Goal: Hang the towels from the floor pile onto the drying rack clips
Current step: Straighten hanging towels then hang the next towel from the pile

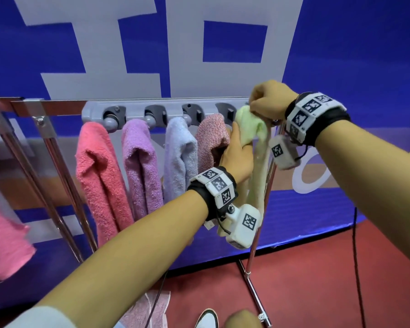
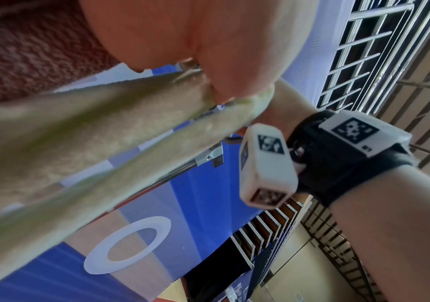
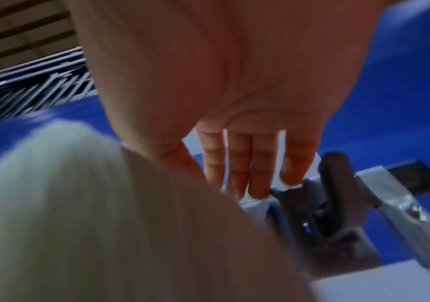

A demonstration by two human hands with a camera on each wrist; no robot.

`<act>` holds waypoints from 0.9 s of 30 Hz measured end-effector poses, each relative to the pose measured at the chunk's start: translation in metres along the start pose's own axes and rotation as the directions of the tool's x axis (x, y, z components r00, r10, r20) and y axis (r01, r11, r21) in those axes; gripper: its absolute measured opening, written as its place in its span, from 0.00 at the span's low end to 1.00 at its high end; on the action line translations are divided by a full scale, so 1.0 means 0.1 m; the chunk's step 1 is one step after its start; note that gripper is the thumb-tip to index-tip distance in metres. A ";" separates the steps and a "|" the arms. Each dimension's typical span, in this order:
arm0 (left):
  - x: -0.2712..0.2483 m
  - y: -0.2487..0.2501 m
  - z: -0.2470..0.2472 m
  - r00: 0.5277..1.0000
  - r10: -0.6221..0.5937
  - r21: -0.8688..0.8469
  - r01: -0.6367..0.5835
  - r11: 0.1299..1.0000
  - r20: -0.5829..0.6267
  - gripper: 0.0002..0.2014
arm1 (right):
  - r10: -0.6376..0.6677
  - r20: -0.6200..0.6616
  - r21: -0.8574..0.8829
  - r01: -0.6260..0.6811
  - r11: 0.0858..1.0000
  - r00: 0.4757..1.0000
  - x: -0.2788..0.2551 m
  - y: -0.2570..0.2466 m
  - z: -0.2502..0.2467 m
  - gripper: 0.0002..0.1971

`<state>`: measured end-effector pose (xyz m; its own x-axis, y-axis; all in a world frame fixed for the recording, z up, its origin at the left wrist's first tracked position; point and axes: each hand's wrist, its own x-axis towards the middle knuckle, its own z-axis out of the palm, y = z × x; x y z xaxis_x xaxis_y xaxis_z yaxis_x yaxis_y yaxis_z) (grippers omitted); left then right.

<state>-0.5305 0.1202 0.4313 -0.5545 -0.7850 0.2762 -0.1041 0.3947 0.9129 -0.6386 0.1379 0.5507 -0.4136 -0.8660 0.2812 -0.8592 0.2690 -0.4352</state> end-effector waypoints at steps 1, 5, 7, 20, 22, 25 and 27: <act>0.00 -0.01 0.00 1.000 -0.020 0.017 0.020 1.000 0.017 0.36 | -0.036 -0.051 -0.042 0.034 0.999 0.998 -0.03 0.02 0.02 0.04; -0.04 0.02 -0.01 0.999 -0.032 0.011 0.032 0.999 0.040 0.42 | -0.127 -0.202 -0.025 0.124 0.992 0.971 -0.17 0.12 0.05 0.08; -0.04 0.01 -0.02 0.998 -0.025 0.005 0.025 1.000 0.056 0.47 | -0.133 -0.179 0.017 0.138 0.990 0.975 -0.26 0.12 0.08 0.08; -0.44 0.26 -0.34 0.971 -0.110 -0.008 0.115 0.993 0.212 0.21 | -0.024 -0.105 -0.177 0.005 0.984 0.994 -0.29 0.03 0.48 0.17; -0.51 0.29 -0.40 0.962 -0.116 -0.012 0.122 0.992 0.249 0.26 | -0.009 -0.070 -0.229 -0.007 0.973 0.997 -0.32 -0.03 0.46 0.18; -0.56 0.31 -0.52 0.960 -0.116 -0.083 0.141 0.987 0.253 0.36 | 0.021 -0.024 -0.284 -0.027 0.958 0.999 -0.40 -0.11 0.38 0.22; -0.65 0.41 -0.64 0.960 -0.117 -0.103 0.147 0.984 0.253 0.37 | 0.022 -0.018 -0.291 -0.026 0.956 1.000 -0.48 -0.17 0.31 0.26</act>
<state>-0.4457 0.1565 0.4703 -0.7291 -0.6795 0.0823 -0.0986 0.2232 0.9698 -0.5948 0.1612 0.5179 -0.4373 -0.8523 0.2869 -0.8987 0.4024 -0.1741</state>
